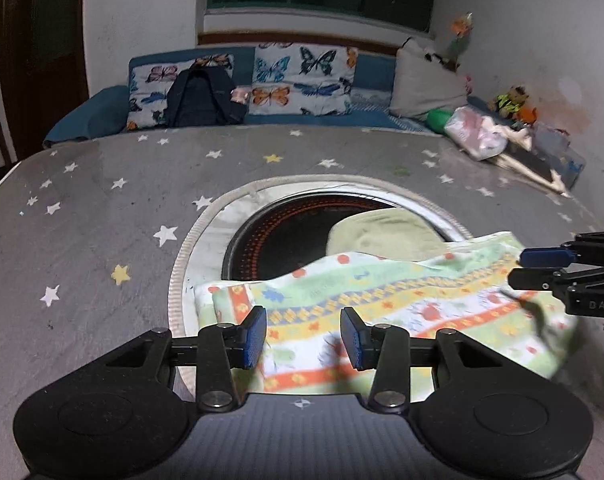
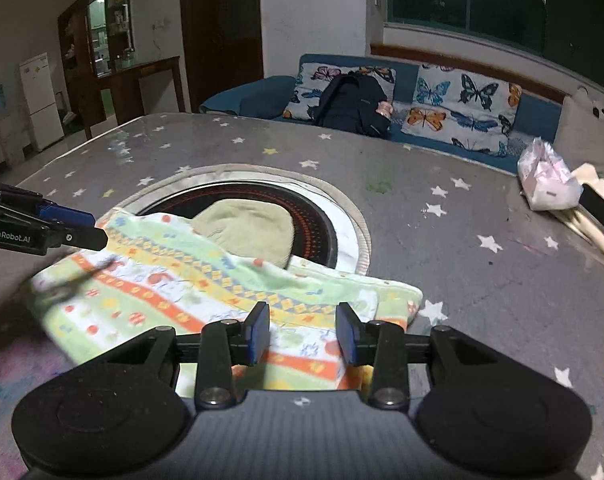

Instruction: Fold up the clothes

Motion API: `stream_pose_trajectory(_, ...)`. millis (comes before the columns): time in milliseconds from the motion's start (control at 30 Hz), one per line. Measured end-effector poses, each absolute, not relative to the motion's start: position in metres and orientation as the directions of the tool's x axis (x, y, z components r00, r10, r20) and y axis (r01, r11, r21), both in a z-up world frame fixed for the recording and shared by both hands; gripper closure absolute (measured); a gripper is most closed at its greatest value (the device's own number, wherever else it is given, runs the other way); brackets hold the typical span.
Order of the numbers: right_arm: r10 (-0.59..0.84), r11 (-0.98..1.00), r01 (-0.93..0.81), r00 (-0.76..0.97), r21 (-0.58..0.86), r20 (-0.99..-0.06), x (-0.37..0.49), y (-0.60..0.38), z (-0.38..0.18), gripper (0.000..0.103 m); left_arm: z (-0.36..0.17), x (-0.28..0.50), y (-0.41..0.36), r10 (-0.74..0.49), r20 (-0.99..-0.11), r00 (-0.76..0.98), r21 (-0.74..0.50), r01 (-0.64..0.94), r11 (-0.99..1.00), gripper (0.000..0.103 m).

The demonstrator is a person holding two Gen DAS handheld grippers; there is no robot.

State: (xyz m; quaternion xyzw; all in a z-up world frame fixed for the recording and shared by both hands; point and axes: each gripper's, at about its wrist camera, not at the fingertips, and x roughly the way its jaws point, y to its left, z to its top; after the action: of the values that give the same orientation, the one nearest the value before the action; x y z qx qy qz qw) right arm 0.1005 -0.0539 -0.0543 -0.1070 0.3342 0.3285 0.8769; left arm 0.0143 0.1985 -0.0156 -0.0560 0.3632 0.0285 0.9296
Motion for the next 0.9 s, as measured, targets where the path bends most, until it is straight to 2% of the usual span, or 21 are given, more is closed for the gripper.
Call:
stream_pose_trajectory(233, 0.503, 0.784, -0.618, 0.567, 0.067, -0.652, 0.113, -0.064, -0.071, 0.065, -0.032, 0.037, 0.208, 0.038, -0.714, 0.699, -0.072, -0.127, 0.989, 0.059)
stream_pose_trajectory(300, 0.514, 0.779, -0.623, 0.572, 0.068, -0.640, 0.111, -0.065, -0.073, 0.058, -0.032, 0.038, 0.209, 0.039, -0.717, 0.696, -0.075, -0.132, 0.988, 0.058)
stream_pose_trajectory(367, 0.524, 0.771, -0.634, 0.578, 0.060, -0.625, 0.106, -0.063, -0.076, 0.041, -0.032, 0.038, 0.208, 0.042, -0.718, 0.695, -0.075, -0.137, 0.988, 0.056)
stream_pose_trajectory(433, 0.529, 0.760, -0.649, 0.589, 0.034, -0.611, 0.101, -0.059, -0.079, 0.032, -0.031, 0.038, 0.206, 0.046, -0.719, 0.694, -0.074, -0.141, 0.987, 0.055)
stream_pose_trajectory(500, 0.527, 0.755, -0.656, 0.595, 0.012, -0.606, 0.098, -0.054, -0.081, 0.028, -0.031, 0.038, 0.205, 0.048, -0.720, 0.693, -0.073, -0.145, 0.987, 0.053)
stream_pose_trajectory(567, 0.529, 0.755, -0.655, 0.592, 0.019, -0.608, 0.099, -0.053, -0.080, 0.017, -0.030, 0.038, 0.204, 0.052, -0.720, 0.692, -0.072, -0.149, 0.986, 0.049)
stream_pose_trajectory(633, 0.524, 0.761, -0.648, 0.591, 0.025, -0.613, 0.100, -0.053, -0.081, 0.009, -0.029, 0.037, 0.203, 0.055, -0.717, 0.694, -0.074, -0.154, 0.985, 0.046)
stream_pose_trajectory(800, 0.526, 0.774, -0.630, 0.580, 0.067, -0.622, 0.107, -0.059, -0.084, 0.000, -0.027, 0.033, 0.201, 0.066, -0.711, 0.700, -0.069, -0.162, 0.984, 0.036)
stream_pose_trajectory(833, 0.528, 0.774, -0.630, 0.578, 0.071, -0.622, 0.107, -0.059, -0.084, 0.000, -0.027, 0.032, 0.200, 0.071, -0.709, 0.702, -0.066, -0.166, 0.984, 0.031)
stream_pose_trajectory(900, 0.529, 0.773, -0.630, 0.574, 0.076, -0.624, 0.108, -0.059, -0.085, 0.000, -0.025, 0.030, 0.200, 0.078, -0.703, 0.707, -0.061, -0.169, 0.984, 0.028)
